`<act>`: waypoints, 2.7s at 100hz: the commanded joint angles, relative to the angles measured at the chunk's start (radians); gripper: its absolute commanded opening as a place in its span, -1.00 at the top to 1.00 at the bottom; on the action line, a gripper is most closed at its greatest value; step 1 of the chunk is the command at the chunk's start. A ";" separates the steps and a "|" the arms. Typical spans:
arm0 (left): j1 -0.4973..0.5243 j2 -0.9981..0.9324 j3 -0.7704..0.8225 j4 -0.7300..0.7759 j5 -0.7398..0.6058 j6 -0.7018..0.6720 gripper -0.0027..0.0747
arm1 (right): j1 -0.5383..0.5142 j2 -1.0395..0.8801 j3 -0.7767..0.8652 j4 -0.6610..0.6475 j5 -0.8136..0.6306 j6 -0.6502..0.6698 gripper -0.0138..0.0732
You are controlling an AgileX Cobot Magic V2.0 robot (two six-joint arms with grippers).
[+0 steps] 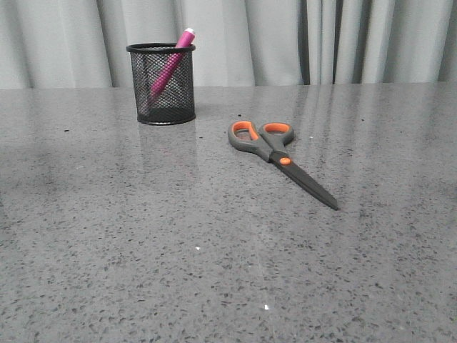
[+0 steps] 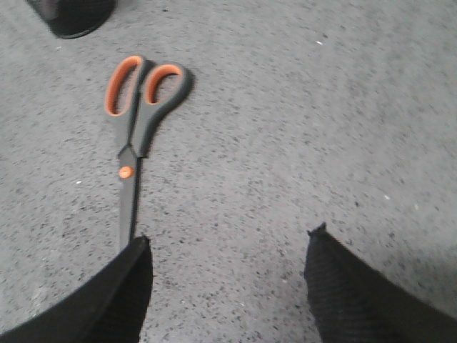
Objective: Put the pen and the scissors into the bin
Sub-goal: 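Lower the right gripper onto the scissors handles and grasp them, then lift the scissors with the right gripper and carry them over the cup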
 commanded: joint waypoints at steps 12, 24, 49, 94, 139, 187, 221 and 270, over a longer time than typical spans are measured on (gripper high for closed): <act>0.002 -0.209 0.227 -0.098 -0.165 -0.014 0.98 | 0.076 0.100 -0.155 0.053 0.026 -0.106 -0.29; 0.002 -0.272 0.295 -0.098 -0.165 -0.014 0.98 | 0.129 0.209 -0.261 0.024 0.094 -0.106 -0.29; 0.002 -0.297 0.315 -0.103 -0.158 -0.014 0.98 | 0.266 0.477 -0.502 -0.158 0.221 0.015 -0.29; 0.002 -0.297 0.315 -0.103 -0.158 -0.014 0.98 | 0.427 0.807 -0.781 -0.461 0.319 0.306 -0.29; 0.002 -0.297 0.315 -0.103 -0.161 -0.014 0.98 | 0.450 0.913 -0.807 -0.523 0.295 0.367 -0.29; 0.002 -0.297 0.315 -0.103 -0.161 -0.014 0.98 | 0.465 0.942 -0.807 -0.523 0.284 0.367 0.08; 0.002 -0.297 0.315 -0.103 -0.161 -0.014 0.98 | 0.465 0.913 -0.807 -0.525 0.301 0.350 0.85; 0.002 -0.297 0.315 -0.103 -0.161 -0.014 0.98 | 0.483 0.537 -0.509 -0.370 -0.655 0.350 0.86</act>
